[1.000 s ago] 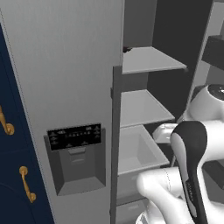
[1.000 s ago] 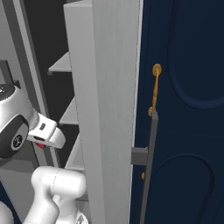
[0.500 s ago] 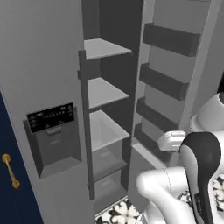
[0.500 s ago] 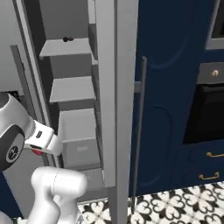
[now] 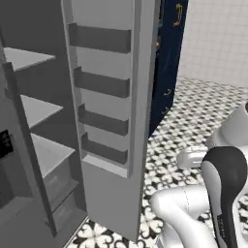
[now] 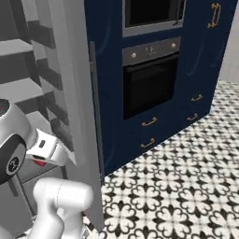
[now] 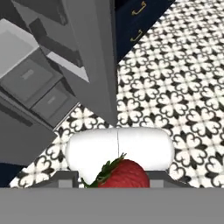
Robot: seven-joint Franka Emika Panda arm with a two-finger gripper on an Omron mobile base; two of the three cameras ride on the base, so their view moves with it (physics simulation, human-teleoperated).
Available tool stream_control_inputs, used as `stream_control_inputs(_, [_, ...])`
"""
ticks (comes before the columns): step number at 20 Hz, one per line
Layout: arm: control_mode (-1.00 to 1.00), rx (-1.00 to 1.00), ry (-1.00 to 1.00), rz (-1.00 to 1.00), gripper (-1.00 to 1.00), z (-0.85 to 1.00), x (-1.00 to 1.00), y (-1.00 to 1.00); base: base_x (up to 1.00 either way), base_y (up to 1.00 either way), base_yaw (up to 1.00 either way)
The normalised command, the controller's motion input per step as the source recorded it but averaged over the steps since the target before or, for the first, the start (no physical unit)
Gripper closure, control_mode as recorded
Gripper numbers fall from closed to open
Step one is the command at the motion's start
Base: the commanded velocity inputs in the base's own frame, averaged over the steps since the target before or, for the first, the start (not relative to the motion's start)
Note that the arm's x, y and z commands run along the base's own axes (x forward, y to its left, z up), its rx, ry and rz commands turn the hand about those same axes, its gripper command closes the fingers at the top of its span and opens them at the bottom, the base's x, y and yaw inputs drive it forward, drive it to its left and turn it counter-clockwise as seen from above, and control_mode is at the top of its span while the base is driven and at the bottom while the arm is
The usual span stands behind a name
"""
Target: Take the strawberry from the fridge and place it on top of the pancake, located on the dining counter.
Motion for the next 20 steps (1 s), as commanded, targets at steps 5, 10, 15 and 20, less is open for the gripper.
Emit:
stream_control_inputs(5, [1.00, 0.00, 0.00, 0.00, 1.00, 0.00, 0.00, 0.00, -0.01, -0.57, -0.81])
stream_control_inputs(10, [1.00, 0.00, 0.00, 0.00, 1.00, 0.00, 0.00, 0.00, 0.08, -1.00, -0.67])
stream_control_inputs(15, [1.00, 0.00, 0.00, 0.00, 1.00, 0.00, 0.00, 0.00, 0.58, -1.00, -0.45])
stream_control_inputs(20, [1.00, 0.00, 0.00, 0.00, 1.00, 0.00, 0.00, 0.00, 1.00, -0.91, -0.13])
